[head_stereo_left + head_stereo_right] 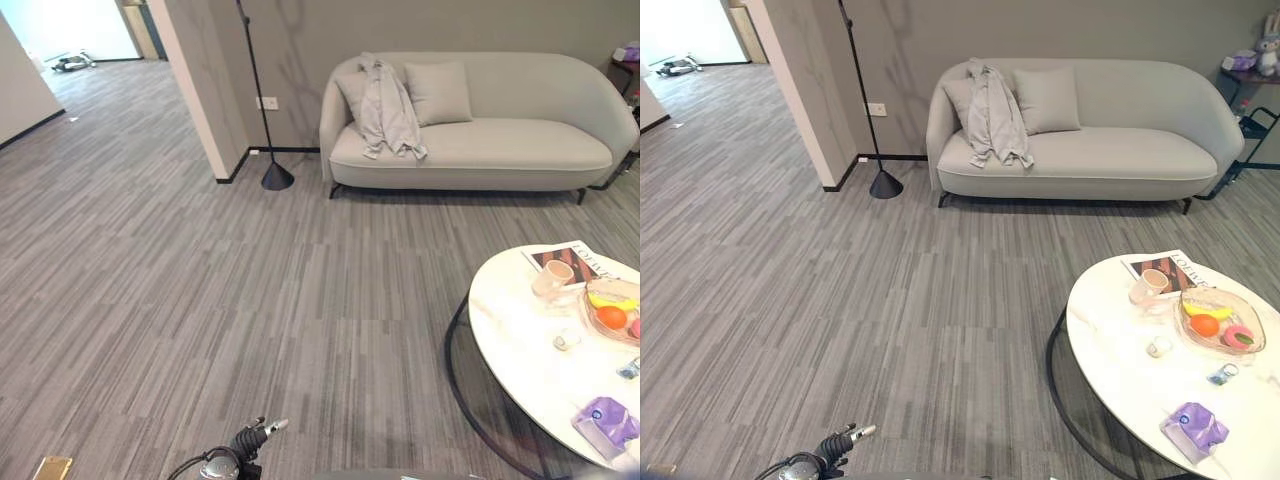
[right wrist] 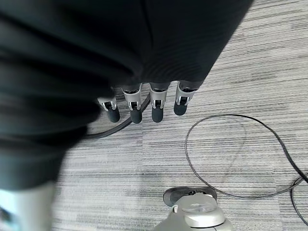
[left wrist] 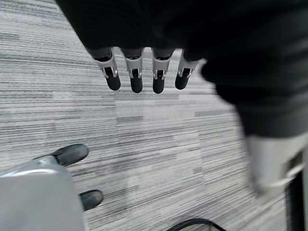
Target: Hang the clothes on the sofa on the clothes rack.
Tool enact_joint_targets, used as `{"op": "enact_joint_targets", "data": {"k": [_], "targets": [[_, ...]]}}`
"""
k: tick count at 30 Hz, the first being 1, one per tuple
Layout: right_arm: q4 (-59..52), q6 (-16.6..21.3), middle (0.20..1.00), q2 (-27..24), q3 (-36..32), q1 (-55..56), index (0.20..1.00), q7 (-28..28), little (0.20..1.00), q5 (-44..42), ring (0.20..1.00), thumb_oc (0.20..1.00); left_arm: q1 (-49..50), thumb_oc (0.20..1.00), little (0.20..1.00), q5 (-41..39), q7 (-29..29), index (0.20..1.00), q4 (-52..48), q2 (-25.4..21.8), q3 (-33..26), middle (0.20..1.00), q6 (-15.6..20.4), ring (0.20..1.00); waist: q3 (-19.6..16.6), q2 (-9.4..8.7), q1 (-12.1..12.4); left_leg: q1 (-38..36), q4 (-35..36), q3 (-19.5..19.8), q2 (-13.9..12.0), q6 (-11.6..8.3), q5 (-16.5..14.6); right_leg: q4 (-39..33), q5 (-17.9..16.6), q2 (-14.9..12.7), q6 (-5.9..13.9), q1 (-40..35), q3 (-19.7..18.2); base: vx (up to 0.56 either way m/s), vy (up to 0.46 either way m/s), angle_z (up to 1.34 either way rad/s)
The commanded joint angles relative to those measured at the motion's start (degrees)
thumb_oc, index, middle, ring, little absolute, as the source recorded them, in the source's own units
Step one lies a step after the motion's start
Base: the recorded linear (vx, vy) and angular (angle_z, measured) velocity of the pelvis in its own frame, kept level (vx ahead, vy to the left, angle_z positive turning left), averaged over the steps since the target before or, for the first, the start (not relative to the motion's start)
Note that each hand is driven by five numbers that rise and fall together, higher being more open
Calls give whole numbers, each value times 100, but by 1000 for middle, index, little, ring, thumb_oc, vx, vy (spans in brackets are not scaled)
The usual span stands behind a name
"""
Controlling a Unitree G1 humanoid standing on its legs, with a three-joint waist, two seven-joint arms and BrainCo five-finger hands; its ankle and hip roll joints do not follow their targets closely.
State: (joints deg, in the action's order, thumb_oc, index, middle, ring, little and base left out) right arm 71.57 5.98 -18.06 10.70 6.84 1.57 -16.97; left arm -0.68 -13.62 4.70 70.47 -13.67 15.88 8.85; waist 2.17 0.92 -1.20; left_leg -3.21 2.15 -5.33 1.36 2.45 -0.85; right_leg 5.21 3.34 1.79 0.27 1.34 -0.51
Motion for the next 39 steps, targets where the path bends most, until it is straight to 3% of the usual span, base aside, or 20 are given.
{"op": "enact_joint_targets", "data": {"k": [1, 21, 23, 24, 25, 28, 29, 31, 32, 34, 36, 39], "targets": [[12, 184, 1000, -119, 173, -255, 1000, -9, 1000, -21, 1000, 1000, -388, 1000, 1000, -234, 9, 1000, 86, -13, -56, 1000, 164, 1000, 161, -173, -18, -203, 285, -48, 70, -385, -23, -1021, -592, -207, 650, -625, -517, 0, 0, 0], [-136, 183, 1000, -108, 155, -137, 1000, 73, 1000, -193, 1000, 1000, -412, 1000, 1000, -37, -10, 1000, 55, -105, 45, 1000, 90, 1000, 287, -165, -84, -308, 285, -48, -67, -475, 24, -906, -481, -100, 521, -588, -535, 11, -45, -1], [-181, 202, 1000, -126, 162, -145, 1000, 73, 1000, -236, 1000, 1000, -470, 1000, 1000, -82, -18, 1000, 16, -129, 67, 1000, 79, 1000, 419, -210, -91, -78, -162, -27, -124, -508, -45, -782, -447, -64, 458, -514, -587, -77, -141, 0], [-228, 226, 1000, -150, 160, -129, 1000, 67, 1000, -305, 1000, 1000, -561, 1000, 1000, -173, -29, 1000, -58, -167, 85, 1000, 70, 1000, 608, -311, -99, 382, -919, 21, -170, -589, -170, -630, -416, -28, 401, -443, -634, -127, -202, 2], [-253, 230, 1000, -170, 158, -91, 1000, 60, 1000, -331, 1000, 1000, -583, 1000, 1000, -211, -29, 1000, -116, -174, 108, 1000, 61, 1000, 692, -349, -88, 601, -1250, 45, -181, -608, -185, -574, -404, -15, 360, -423, -636, -117, -229, 8], [-323, 236, 1000, -278, 103, -53, 1000, 15, 1000, -446, 1000, 1000, -682, 1000, 1000, -312, -82, 1000, -214, -161, 197, 1000, 54, 1000, 969, -398, -77, 1515, -2576, 330, -197, -629, 204, -397, -378, 38, 210, -337, -605, -55, -170, 21], [-324, 227, 1000, -305, 93, -53, 1000, -10, 1000, -469, 1000, 1000, -698, 1000, 1000, -315, -94, 1000, -200, -148, 223, 1000, 47, 1000, 996, -401, -103, 1679, -2723, 389, -193, -612, 283, -377, -345, 39, 184, -316, -572, 72, -102, 21], [-322, 230, 1000, -339, 56, -61, 1000, -54, 1000, -549, 1000, 1000, -714, 1000, 1000, -373, -126, 1000, -165, -97, 247, 1000, 56, 1000, 1032, -369, -106, 1927, -2564, 403, -121, -538, 229, -369, -256, 25, 175, -338, -540, 162, -31, 10], [-356, 239, 1000, -364, 12, -79, 1000, -67, 1000, -589, 1000, 1000, -659, 1000, 1000, -374, -118, 1000, -143, -66, 229, 1000, 57, 1000, 1012, -320, -44, 2052, -1960, 302, -60, -500, 289, -444, -188, 75, 202, -397, -543, 238, 25, 9], [-411, 274, 1000, -396, 34, -127, 1000, -103, 1000, -598, 1000, 1000, -582, 1000, 1000, -359, -111, 1000, -135, -54, 193, 1000, 71, 1000, 1027, -205, 89, 2142, -915, 145, -105, -572, 851, -504, -73, 209, 194, -542, -615, 328, 53, 11], [-417, 281, 1000, -423, 48, -221, 1000, -147, 1000, -565, 1000, 1000, -501, 1000, 1000, -371, -88, 1000, -103, -26, 127, 1000, 76, 1000, 1018, -143, 281, 2407, 9, 63, -73, -693, 1063, -601, 106, 261, 185, -851, -809, 455, 97, -2], [-399, 251, 1000, -431, 57, -234, 1000, -112, 1000, -398, 1000, 1000, -320, 1000, 1000, -376, -91, 1000, 3, -21, -51, 1000, 71, 1000, 806, -87, 383, 2252, 285, -40, -104, -690, 1302, -729, 343, 201, 254, -1235, -1024, 474, 145, -45]]}}
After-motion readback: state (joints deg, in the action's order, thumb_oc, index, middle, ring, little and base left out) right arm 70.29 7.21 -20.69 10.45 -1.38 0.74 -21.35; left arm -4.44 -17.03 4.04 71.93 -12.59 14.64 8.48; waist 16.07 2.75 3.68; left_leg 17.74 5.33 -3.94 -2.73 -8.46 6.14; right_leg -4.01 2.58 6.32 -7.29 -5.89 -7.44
